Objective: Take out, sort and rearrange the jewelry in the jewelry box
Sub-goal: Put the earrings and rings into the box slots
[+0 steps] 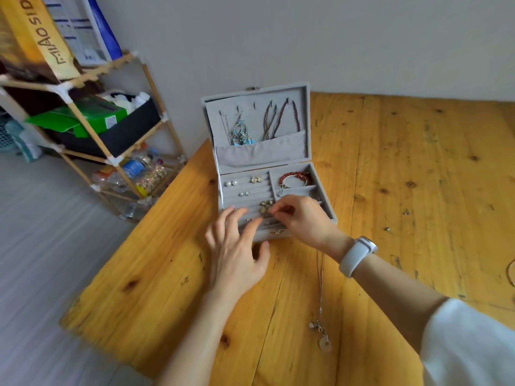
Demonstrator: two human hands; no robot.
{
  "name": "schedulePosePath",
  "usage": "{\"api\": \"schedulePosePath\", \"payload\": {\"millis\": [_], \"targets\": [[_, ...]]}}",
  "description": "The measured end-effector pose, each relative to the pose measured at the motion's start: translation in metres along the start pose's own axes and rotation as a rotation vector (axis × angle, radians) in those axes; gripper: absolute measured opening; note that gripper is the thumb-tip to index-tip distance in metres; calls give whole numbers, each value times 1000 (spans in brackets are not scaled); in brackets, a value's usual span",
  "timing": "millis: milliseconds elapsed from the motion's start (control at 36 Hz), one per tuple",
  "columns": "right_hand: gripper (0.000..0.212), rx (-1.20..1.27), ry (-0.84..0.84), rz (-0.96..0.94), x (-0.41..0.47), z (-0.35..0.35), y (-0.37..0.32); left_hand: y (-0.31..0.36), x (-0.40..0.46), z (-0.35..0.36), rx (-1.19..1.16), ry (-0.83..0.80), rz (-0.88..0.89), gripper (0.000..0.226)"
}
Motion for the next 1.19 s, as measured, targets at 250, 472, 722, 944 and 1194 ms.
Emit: {"api": "schedulePosePath", "payload": {"millis": [250,472,722,944,1194], "targets": [[13,-112,-181,-16,12,2,3,1,0,0,25,-27,20,44],[14,-220,-292,20,17,2,-1,0,-1,2,45,-50,18,44],[8,-258,-190,24,16,5,-4,1,0,2,45,-32,29,44],[30,-294,-30,-124,-6,-5,-5,3,-1,0,23,-10,21,45],[51,-420,-9,-283,-19,-4,3,2,-2,2,5,-14,60,41]]}}
Point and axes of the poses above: each hand's wrist, its own x-axis towards the middle knuckle, its own z-axis out of the palm, y = z × x, the point moved 2 cm from there along x, towards the middle knuckle, and after that the axes turned 6 degrees about y, right-handed, at the moved point
